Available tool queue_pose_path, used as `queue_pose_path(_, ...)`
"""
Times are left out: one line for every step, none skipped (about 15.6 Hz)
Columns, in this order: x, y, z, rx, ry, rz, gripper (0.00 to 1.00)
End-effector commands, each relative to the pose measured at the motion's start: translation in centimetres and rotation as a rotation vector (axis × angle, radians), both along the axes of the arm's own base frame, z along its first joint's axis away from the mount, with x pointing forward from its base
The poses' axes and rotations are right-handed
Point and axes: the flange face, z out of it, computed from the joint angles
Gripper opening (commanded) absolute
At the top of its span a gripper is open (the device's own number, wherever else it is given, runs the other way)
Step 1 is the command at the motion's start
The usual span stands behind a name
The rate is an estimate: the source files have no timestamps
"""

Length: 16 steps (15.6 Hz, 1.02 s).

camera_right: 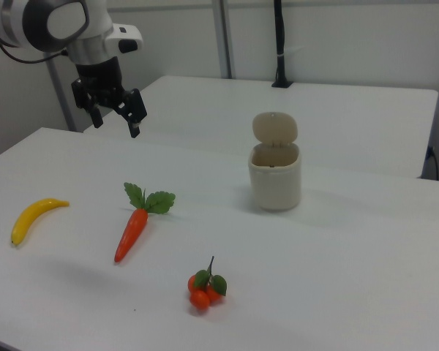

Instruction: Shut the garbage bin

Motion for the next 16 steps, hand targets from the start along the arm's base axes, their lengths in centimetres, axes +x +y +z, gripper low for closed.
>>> queue_pose_path(-0.57, -0.62, 0.27, -0.005, -0.017, 0.006, 1.0)
queue_pose_path(-0.61, -0.7, 0.35, -0.004, -0.019, 0.003, 1.0)
queue_pose_path(-0.54, -0.71, 0.3, -0.005, -0.02, 0.0, 1.0)
queue_pose_path(-0.53, -0.7, 0.32, -0.003, -0.021, 0.0, 1.0)
queue_pose_path(-0.53, -0.7, 0.32, -0.003, -0.021, 0.0, 1.0)
queue_pose_path(-0.54, -0.71, 0.3, -0.005, -0.02, 0.0, 1.0)
queue_pose_path(-0.53, -0.7, 0.32, -0.003, -0.021, 0.0, 1.0)
queue_pose_path(-0.51, -0.7, 0.33, -0.003, -0.023, 0.0, 1.0)
queue_pose_path(-0.51, -0.7, 0.33, -0.003, -0.023, 0.001, 1.0)
queue_pose_path(-0.5, -0.7, 0.35, -0.003, -0.025, 0.001, 1.0)
queue_pose_path(-0.5, -0.7, 0.35, -0.004, -0.025, 0.002, 1.0)
queue_pose_path(-0.5, -0.7, 0.35, -0.004, -0.025, 0.007, 1.0)
queue_pose_path(-0.5, -0.7, 0.35, -0.004, -0.025, 0.008, 1.0)
queue_pose_path(-0.5, -0.7, 0.35, -0.005, -0.025, 0.01, 1.0)
queue_pose_path(-0.48, -0.7, 0.36, -0.005, -0.027, 0.011, 1.0)
queue_pose_path(-0.49, -0.7, 0.29, -0.005, -0.026, 0.011, 1.0)
